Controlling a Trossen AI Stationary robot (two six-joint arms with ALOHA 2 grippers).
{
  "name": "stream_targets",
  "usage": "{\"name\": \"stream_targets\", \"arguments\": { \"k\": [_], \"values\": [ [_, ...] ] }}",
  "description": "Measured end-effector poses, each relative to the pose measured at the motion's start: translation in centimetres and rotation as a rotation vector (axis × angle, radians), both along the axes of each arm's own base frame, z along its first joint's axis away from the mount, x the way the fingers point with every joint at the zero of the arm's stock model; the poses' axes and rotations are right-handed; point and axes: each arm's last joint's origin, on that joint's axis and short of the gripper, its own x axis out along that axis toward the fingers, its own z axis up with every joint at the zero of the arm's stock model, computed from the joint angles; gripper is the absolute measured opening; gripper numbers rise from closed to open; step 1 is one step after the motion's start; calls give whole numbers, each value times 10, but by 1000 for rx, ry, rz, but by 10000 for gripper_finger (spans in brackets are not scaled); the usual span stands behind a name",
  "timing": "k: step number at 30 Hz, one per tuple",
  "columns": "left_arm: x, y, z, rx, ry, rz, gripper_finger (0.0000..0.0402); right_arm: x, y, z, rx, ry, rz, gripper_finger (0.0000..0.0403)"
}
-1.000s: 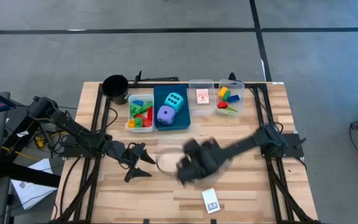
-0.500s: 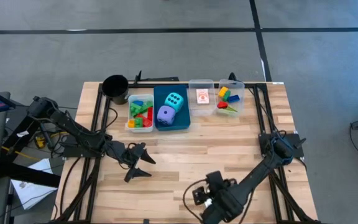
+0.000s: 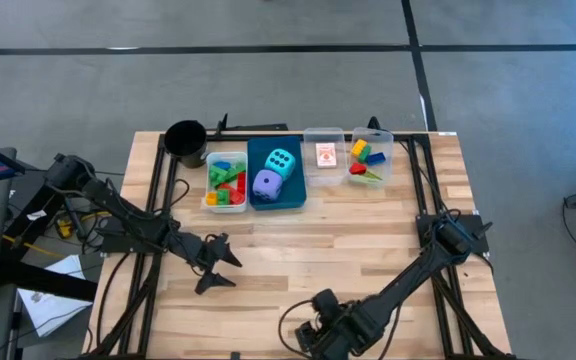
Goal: Pick & Place Toys
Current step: Put the white game card into the left transparent bin
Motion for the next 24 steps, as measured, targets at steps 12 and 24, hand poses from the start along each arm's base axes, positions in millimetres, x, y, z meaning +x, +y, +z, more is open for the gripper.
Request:
{"name": "stream_targets", "arguments": {
  "k": [12,24],
  "values": [
    [-6,2,-9,-53,42,28,301,16,-13,1,-21,-23,71,361],
    [-7,-8,0,-103,-47,-23,301,-6,-4,-3,-71,77,80,393]
  ]
}}
